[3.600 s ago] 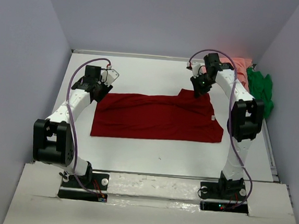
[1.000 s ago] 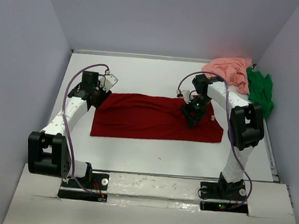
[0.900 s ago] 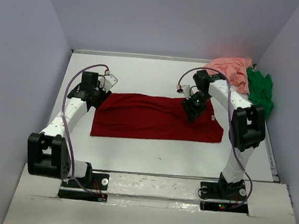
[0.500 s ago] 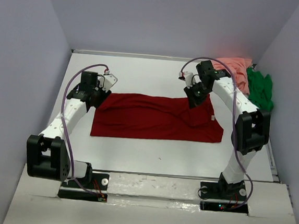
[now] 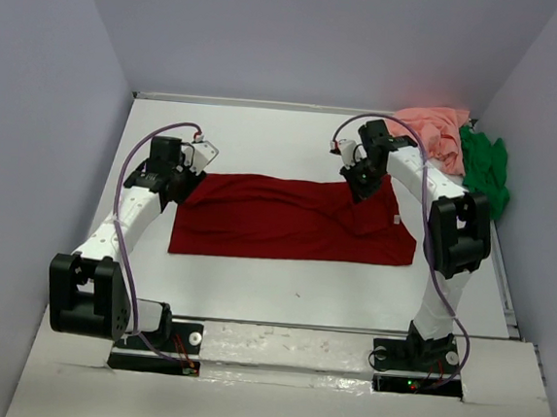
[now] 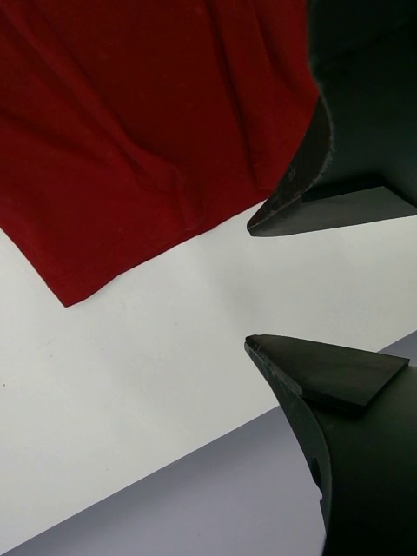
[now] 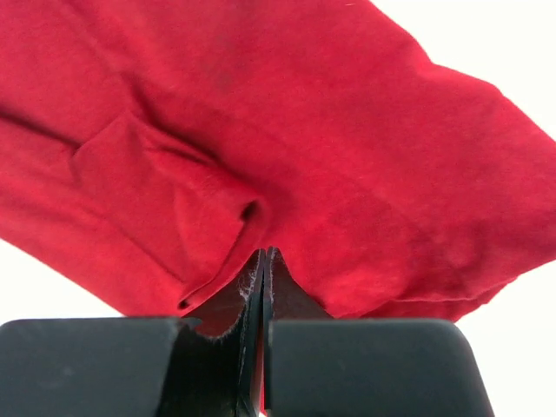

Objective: Fold and stack the t-shirts
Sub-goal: Fold the other side of the tshirt into a rectangle

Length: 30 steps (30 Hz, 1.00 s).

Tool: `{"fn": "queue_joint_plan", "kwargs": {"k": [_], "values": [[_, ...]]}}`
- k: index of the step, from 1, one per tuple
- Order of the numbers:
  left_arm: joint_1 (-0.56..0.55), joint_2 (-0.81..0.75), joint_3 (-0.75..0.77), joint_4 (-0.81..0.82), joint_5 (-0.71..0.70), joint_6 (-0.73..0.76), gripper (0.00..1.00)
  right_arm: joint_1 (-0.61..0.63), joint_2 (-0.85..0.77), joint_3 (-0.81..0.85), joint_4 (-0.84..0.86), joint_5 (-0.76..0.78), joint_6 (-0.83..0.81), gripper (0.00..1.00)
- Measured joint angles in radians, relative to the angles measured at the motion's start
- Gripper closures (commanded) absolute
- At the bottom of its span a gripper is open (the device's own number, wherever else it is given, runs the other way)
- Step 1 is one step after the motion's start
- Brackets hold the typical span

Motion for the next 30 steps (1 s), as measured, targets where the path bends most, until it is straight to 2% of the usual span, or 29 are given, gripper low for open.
{"fn": "queue_joint_plan", "kwargs": {"k": [13, 17, 23, 30], "values": [[0.002, -0.001, -0.005, 0.007, 0.015, -0.008, 0.39, 0.000, 0.005, -0.056, 0.045, 0.058, -0.002, 1.00], [0.002, -0.004, -0.014, 0.007, 0.016, -0.008, 0.39, 0.000, 0.008, -0.053, 0.005, -0.023, -0.013, 1.00], [0.002, -0.016, -0.023, 0.010, 0.019, -0.017, 0.39, 0.002, 0.011, -0.019, -0.192, -0.254, -0.082, 1.00], [0.002, -0.045, -0.056, 0.011, 0.019, -0.025, 0.39, 0.014, -0.002, -0.048, -0.364, -0.381, -0.165, 1.00]]}}
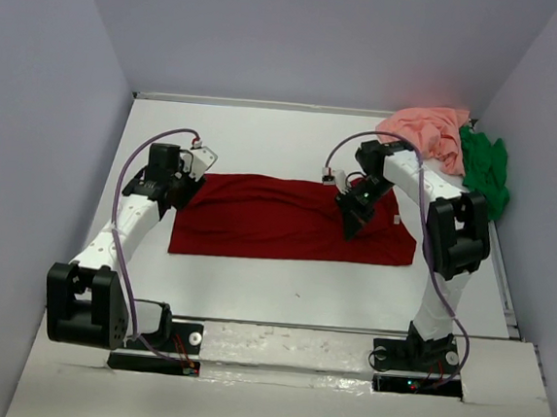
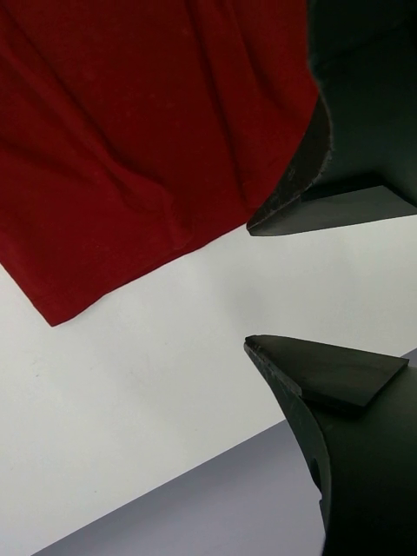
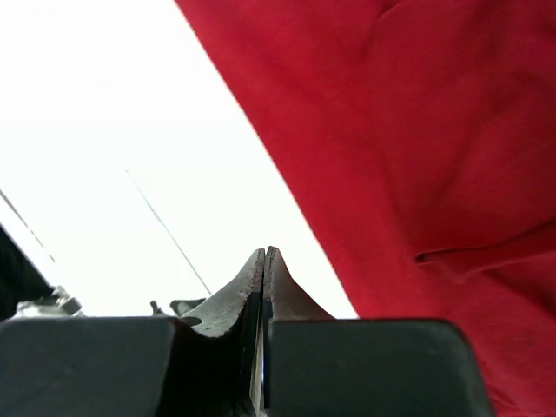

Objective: Fold and stack the t-shirts
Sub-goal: Fold the other side of the tshirt into a rectangle

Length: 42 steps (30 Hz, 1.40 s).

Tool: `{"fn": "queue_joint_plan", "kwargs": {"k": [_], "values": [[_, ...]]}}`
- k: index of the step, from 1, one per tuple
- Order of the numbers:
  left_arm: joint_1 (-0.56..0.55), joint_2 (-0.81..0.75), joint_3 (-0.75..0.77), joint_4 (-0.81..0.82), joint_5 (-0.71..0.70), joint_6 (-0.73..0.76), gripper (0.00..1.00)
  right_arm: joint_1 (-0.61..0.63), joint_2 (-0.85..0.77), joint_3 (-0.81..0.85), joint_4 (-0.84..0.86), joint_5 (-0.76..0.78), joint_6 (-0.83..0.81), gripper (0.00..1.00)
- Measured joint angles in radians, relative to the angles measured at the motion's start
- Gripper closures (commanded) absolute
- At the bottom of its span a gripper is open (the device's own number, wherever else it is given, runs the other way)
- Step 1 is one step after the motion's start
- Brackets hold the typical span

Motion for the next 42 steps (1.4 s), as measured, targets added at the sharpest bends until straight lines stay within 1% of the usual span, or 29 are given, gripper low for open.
{"fn": "queue_joint_plan", "kwargs": {"k": [4, 8, 9, 12, 15, 19, 21, 24, 29, 33, 39, 42], "values": [[0.000, -0.014, -0.008, -0.003, 0.000, -0.004, 0.39, 0.000, -0.033, -0.006, -0.002, 0.016, 0.014, 1.00], [0.000, -0.032, -0.008, -0.002, 0.001, -0.006, 0.39, 0.001, -0.119, -0.027, 0.116, 0.119, 0.085, 1.00], [0.000, -0.035, -0.008, -0.002, 0.001, -0.006, 0.39, 0.001, -0.149, -0.031, 0.167, 0.164, 0.110, 1.00], [0.000, -0.044, -0.010, 0.006, 0.011, -0.010, 0.39, 0.001, -0.179, -0.035, 0.281, 0.252, 0.154, 1.00], [0.002, -0.058, -0.035, 0.047, 0.036, -0.013, 0.39, 0.001, -0.172, -0.061, 0.386, 0.325, 0.182, 1.00], [0.019, -0.072, -0.096, 0.116, 0.097, -0.021, 0.39, 0.001, -0.119, -0.083, 0.463, 0.388, 0.206, 1.00], [0.029, -0.072, -0.132, 0.153, 0.125, -0.032, 0.35, 0.001, -0.082, -0.096, 0.496, 0.409, 0.212, 1.00], [0.043, -0.077, -0.175, 0.211, 0.172, -0.055, 0.30, 0.001, -0.063, -0.137, 0.534, 0.428, 0.216, 1.00], [0.048, -0.098, -0.219, 0.287, 0.203, -0.078, 0.29, 0.001, -0.059, -0.177, 0.559, 0.449, 0.217, 1.00], [0.053, -0.100, -0.226, 0.311, 0.213, -0.085, 0.29, 0.001, -0.059, -0.202, 0.578, 0.442, 0.216, 1.00], [0.070, -0.101, -0.241, 0.324, 0.219, -0.092, 0.29, 0.001, -0.059, -0.264, 0.581, 0.380, 0.214, 1.00], [0.075, -0.102, -0.241, 0.324, 0.221, -0.095, 0.29, 0.001, -0.073, -0.272, 0.575, 0.315, 0.214, 1.00]]}}
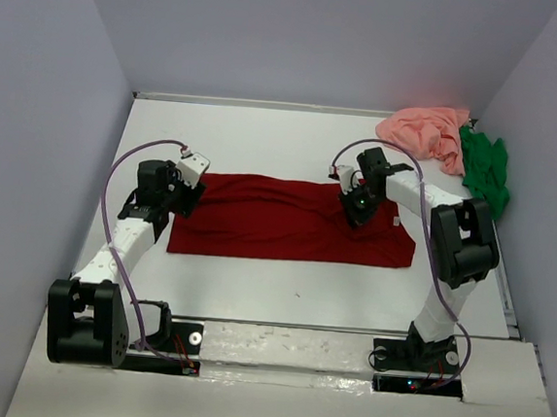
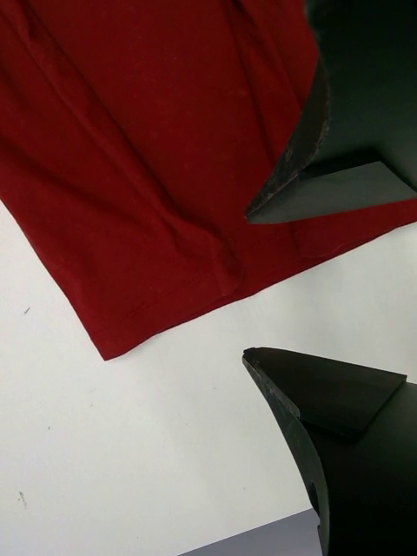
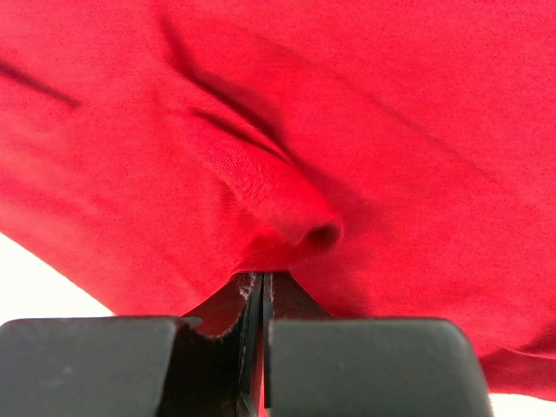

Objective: Fold and stack the t-shirts
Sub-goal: Fold the other side of the tshirt into a rectangle

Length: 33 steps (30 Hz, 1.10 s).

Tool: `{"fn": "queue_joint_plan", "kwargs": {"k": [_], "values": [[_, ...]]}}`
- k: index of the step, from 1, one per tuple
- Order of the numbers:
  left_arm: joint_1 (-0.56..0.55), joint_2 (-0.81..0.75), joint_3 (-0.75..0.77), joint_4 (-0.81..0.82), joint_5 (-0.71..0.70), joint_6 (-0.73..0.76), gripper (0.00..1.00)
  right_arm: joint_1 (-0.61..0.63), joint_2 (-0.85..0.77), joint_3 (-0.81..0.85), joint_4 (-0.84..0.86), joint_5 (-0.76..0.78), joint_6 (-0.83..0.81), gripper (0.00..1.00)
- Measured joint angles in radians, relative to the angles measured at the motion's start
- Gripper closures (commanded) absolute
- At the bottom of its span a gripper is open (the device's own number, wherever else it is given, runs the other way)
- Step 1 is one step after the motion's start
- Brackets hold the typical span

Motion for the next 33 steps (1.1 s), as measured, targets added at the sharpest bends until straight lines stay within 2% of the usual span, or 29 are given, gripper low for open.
{"fn": "queue_joint_plan", "kwargs": {"k": [9, 14, 22, 33], "values": [[0.004, -0.009, 0.000, 0.000, 0.000, -0.004, 0.29, 0.000, -0.152, -0.014, -0.073, -0.231, -0.016, 1.00], [0.031, -0.011, 0.000, -0.002, 0.000, -0.004, 0.29, 0.006, -0.169, -0.052, -0.130, -0.288, -0.043, 1.00], [0.049, -0.013, 0.000, -0.006, 0.002, -0.003, 0.29, 0.011, -0.186, -0.176, -0.145, -0.227, -0.043, 1.00], [0.063, -0.034, 0.000, -0.010, 0.009, -0.003, 0.29, 0.011, -0.287, -0.058, -0.067, -0.074, -0.011, 1.00]]}}
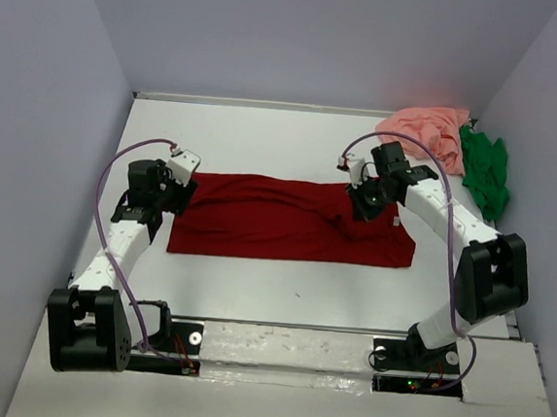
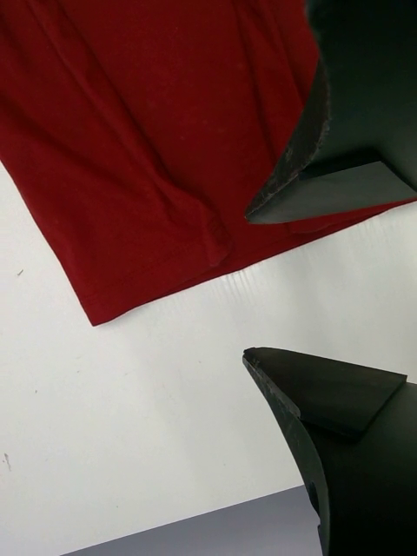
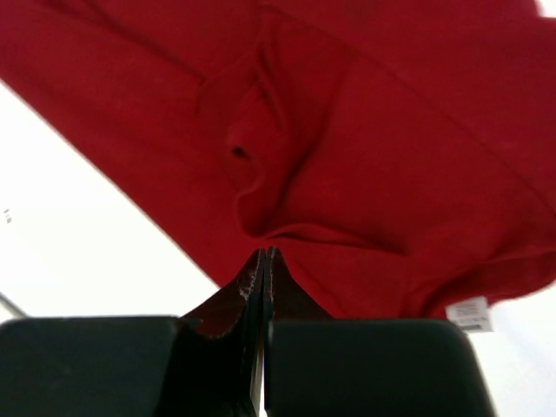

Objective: Fold and stack the t-shirts
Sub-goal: Fold the other side of the tshirt into a rectangle

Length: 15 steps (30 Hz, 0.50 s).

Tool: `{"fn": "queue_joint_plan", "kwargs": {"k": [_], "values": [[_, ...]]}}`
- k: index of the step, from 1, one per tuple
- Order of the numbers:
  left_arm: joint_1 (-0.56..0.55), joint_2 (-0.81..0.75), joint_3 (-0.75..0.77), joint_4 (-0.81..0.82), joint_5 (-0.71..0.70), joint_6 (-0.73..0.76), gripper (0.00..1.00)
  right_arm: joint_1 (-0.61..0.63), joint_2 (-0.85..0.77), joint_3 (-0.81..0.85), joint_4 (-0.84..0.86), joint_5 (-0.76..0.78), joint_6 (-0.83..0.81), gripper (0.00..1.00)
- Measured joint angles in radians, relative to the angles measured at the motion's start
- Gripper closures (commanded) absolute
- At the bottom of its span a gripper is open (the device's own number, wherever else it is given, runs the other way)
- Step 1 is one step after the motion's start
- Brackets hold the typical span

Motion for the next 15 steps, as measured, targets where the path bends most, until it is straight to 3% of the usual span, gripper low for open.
{"fn": "queue_joint_plan", "kwargs": {"k": [15], "values": [[0.009, -0.001, -0.009, -0.002, 0.025, 0.000, 0.29, 0.000, 0.138, 0.000, 0.104, 0.129, 0.034, 1.00]]}}
